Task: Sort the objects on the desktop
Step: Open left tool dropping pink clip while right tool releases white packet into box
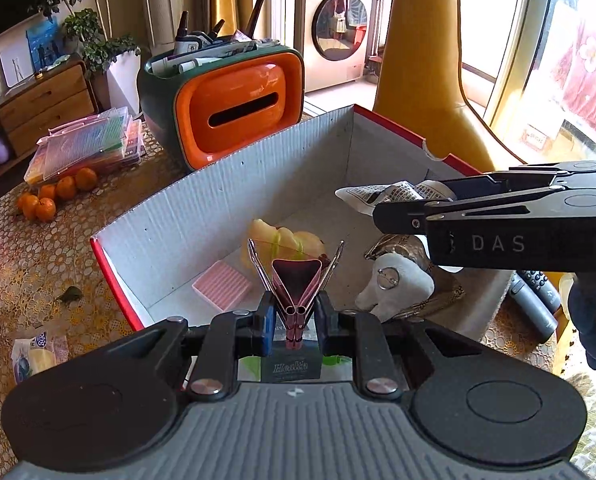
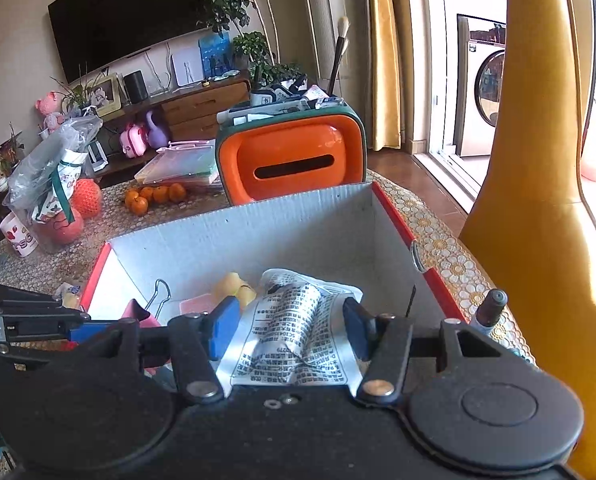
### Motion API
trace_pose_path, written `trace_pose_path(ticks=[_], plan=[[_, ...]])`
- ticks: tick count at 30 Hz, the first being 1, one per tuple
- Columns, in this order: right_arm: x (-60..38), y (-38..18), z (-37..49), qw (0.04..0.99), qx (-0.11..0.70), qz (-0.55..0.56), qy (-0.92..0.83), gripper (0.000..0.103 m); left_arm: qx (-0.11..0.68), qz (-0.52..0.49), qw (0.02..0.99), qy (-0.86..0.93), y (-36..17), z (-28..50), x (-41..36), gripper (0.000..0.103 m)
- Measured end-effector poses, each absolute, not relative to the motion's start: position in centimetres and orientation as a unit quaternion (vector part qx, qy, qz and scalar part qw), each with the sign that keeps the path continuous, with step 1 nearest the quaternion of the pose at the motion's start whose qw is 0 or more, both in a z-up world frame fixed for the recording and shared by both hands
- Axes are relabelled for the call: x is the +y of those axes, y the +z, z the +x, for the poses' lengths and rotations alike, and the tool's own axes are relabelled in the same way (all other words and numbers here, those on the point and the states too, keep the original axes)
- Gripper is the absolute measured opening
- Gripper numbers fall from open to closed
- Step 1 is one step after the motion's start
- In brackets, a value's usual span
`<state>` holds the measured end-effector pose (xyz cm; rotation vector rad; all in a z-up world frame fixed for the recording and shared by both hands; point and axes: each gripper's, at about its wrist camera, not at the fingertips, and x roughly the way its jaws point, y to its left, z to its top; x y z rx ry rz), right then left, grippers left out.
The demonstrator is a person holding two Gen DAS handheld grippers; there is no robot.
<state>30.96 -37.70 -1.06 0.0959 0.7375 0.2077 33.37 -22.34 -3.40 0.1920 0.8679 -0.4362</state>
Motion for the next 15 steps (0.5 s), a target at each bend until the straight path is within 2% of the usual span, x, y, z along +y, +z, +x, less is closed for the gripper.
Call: trace_pose_path(ticks=[15], plan=[[-38.0,-4.1,32.6,0.910,0.404,0.042,0.090,0.054,0.434,0.079,0.874,-0.206,-5.0,34.6,-21.8,0.019]])
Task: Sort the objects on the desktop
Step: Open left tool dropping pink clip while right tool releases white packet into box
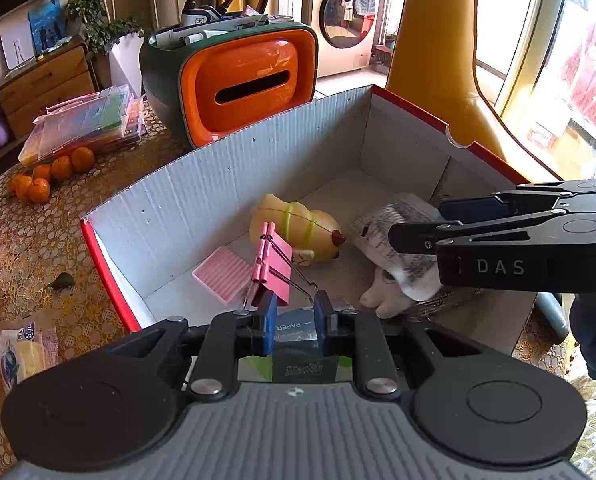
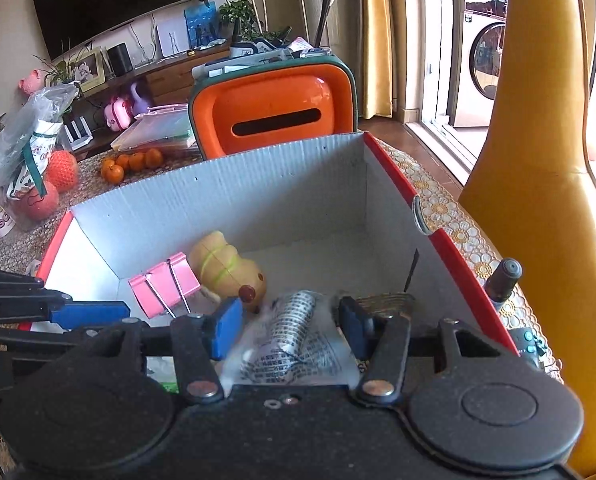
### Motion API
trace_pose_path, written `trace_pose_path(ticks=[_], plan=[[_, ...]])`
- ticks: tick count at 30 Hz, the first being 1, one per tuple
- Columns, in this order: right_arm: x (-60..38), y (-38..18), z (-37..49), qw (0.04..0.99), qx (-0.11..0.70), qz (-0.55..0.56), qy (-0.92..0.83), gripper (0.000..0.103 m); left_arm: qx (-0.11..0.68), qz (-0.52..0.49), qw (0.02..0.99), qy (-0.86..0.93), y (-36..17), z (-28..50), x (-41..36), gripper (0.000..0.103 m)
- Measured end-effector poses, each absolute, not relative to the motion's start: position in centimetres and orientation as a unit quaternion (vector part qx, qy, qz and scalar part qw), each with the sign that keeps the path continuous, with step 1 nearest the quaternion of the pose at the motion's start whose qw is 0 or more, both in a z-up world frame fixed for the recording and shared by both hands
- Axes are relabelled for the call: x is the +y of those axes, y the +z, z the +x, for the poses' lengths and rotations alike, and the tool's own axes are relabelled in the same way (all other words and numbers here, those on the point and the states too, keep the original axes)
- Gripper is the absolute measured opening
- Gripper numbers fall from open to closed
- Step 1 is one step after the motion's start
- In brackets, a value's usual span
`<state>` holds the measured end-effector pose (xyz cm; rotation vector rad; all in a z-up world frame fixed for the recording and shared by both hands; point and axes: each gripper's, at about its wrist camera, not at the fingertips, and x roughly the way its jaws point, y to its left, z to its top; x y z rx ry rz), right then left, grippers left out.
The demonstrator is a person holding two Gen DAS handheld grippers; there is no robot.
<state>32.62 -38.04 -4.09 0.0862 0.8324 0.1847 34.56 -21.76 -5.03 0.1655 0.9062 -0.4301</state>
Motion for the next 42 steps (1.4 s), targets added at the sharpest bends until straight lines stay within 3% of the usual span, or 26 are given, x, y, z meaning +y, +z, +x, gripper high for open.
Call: trace_pose_path(ticks=[42], plan=[[-33.4,3.8,20.3,0.923,0.345,0.057,0.163,0.080,0.360,0.003,0.898,-0.252,2.1,21.4,-13.2,0.023]])
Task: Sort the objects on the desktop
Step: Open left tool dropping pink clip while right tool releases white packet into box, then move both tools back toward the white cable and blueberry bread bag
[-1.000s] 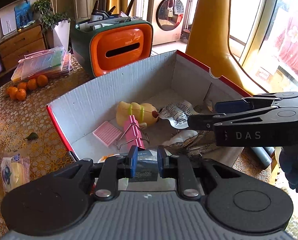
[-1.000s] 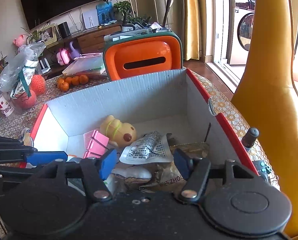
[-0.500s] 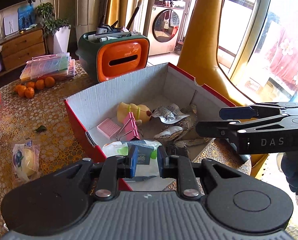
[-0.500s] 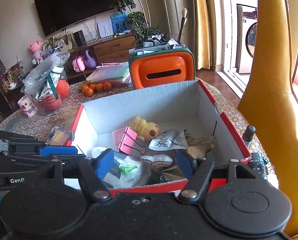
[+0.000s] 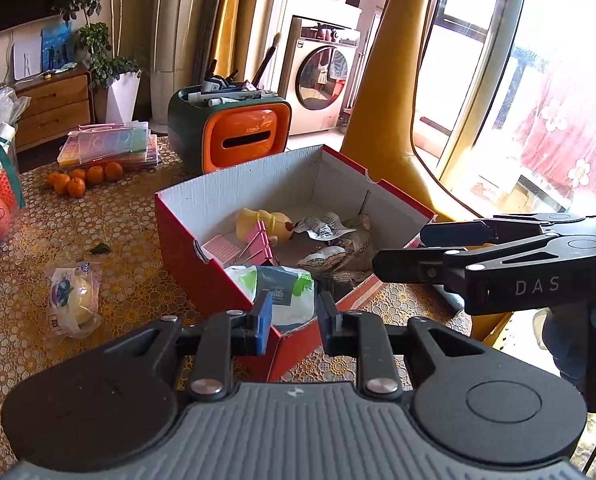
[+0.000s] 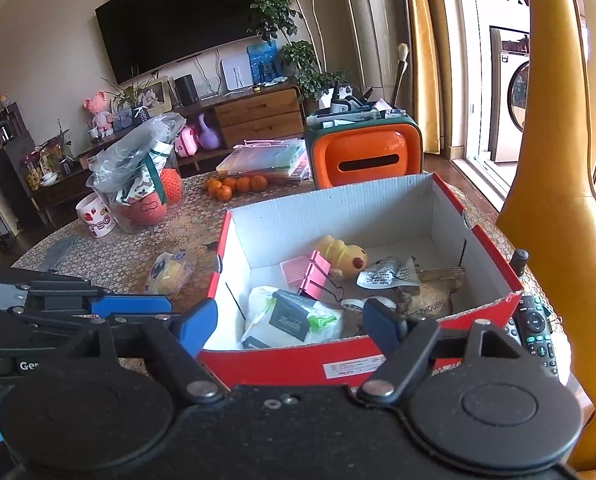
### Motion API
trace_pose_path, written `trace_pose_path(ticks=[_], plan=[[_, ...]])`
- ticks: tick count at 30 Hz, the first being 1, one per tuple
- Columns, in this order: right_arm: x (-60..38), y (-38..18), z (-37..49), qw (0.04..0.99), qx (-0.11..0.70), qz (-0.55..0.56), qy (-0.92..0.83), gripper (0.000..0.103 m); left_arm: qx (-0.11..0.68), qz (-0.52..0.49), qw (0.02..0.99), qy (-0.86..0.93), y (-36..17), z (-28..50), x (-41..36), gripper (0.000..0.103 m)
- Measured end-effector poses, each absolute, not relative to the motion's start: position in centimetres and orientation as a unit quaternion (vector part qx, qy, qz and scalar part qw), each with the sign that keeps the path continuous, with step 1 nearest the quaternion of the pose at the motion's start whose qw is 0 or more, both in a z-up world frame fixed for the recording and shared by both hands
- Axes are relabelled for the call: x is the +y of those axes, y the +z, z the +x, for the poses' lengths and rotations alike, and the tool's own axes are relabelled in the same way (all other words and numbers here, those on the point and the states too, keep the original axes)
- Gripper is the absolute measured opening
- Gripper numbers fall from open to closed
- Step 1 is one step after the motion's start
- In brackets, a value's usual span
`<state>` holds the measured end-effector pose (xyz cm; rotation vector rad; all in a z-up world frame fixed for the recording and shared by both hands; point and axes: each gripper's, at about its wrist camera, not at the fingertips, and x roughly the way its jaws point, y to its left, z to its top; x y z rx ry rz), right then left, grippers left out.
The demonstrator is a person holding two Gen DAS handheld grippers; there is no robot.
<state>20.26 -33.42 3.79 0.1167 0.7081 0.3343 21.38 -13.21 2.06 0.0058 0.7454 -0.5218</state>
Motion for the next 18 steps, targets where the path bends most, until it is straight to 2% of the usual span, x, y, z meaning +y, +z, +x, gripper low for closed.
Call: trace_pose_path(ticks=[12,14,15,16,17,18], plan=[[-29.4,4.3,17.5,0.920,0.338,0.065,0.187,0.089,0.348,0.005,0.909,-0.228,1.3,17.8,-8.5,0.023],[-28.7,4.2,17.2,0.919,0.340,0.065,0.189,0.090,0.351,0.003,0.909,-0.226,0.9,17.5,-7.7,0.026],[-28.3,4.1,17.2,0.918,0.342,0.065,0.189,0.090,0.352,0.001,0.909,-0.226,0.7,17.2,-7.2,0.036],[-28.0,4.0,17.1,0.917,0.345,0.065,0.189,0.090,0.351,0.000,0.909,-0.226,0.5,17.0,-6.7,0.061],[-27.6,3.9,17.1,0.916,0.347,0.064,0.191,0.090,0.349,-0.003,0.910,-0.223,0.3,16.8,-6.2,0.070],[-27.3,3.7,17.1,0.915,0.349,0.063,0.192,0.090,0.343,-0.006,0.913,-0.221,0.2,16.5,-5.7,0.075]])
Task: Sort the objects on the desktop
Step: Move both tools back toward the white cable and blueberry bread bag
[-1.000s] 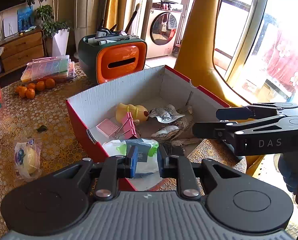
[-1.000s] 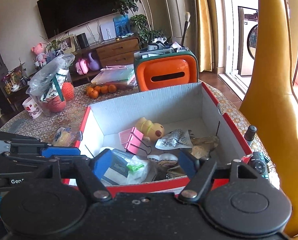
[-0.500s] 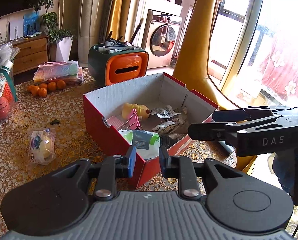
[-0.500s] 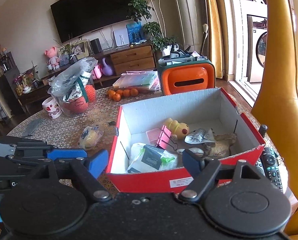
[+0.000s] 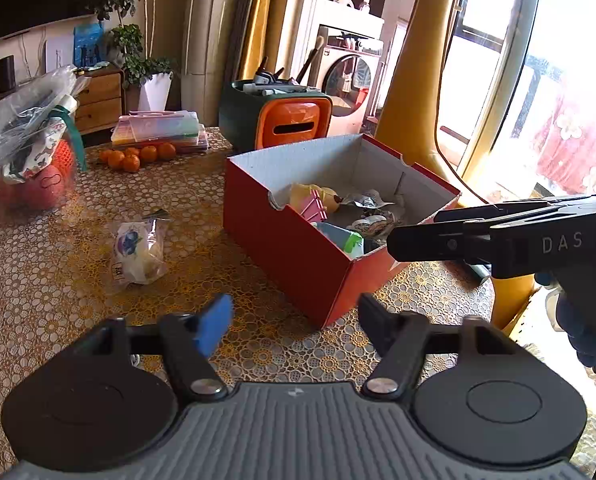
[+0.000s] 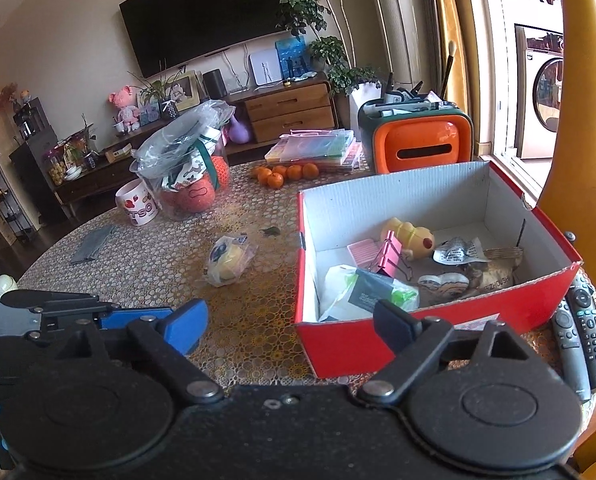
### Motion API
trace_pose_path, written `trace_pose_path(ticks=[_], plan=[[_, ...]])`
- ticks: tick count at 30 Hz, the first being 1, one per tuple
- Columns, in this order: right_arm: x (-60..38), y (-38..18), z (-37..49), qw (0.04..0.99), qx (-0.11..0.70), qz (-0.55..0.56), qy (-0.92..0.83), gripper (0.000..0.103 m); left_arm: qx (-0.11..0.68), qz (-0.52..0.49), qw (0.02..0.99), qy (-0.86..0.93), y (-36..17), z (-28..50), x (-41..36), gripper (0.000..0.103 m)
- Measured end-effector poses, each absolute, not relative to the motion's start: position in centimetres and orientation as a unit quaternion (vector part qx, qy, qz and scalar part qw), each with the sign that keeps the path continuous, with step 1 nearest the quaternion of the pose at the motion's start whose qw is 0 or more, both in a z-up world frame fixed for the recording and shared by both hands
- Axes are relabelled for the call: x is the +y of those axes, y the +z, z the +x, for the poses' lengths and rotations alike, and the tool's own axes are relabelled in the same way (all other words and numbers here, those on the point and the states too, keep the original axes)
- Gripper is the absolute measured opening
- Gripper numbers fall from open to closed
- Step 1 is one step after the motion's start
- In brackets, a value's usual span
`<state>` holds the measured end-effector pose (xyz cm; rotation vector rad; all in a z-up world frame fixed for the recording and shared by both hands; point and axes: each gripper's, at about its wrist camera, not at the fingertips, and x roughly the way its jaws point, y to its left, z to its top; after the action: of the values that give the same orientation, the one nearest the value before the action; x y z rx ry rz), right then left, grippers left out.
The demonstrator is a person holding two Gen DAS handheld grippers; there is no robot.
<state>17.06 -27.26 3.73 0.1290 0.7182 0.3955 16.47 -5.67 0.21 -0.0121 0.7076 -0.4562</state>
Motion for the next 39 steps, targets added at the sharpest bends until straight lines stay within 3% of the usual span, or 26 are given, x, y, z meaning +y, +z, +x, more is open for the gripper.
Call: trace_pose_path(ticks=[5,8,12,16,39], plan=[[-25.3,3.1,17.1,0.911,0.356,0.055,0.198,0.090,0.341,-0.007,0.917,-0.206,-0.6,15.6,-3.5,0.075],[-24.1,2.9,17.4,0.910,0.359,0.053,0.202,0.091,0.339,-0.013,0.922,-0.188,-1.2,15.1,-1.9,0.083],[-22.7,2.7,17.8,0.910,0.357,0.048,0.207,0.094,0.342,-0.034,0.924,-0.168,-2.0,14.9,0.2,0.085],[-21.0,2.1,18.4,0.908,0.359,0.037,0.212,0.095,0.338,-0.042,0.930,-0.140,-2.7,14.9,2.0,0.102],[-11.2,-2.8,28.9,0.903,0.383,0.003,0.197,0.098,0.376,-0.028,0.922,-0.085,-10.2,21.0,5.3,0.103]])
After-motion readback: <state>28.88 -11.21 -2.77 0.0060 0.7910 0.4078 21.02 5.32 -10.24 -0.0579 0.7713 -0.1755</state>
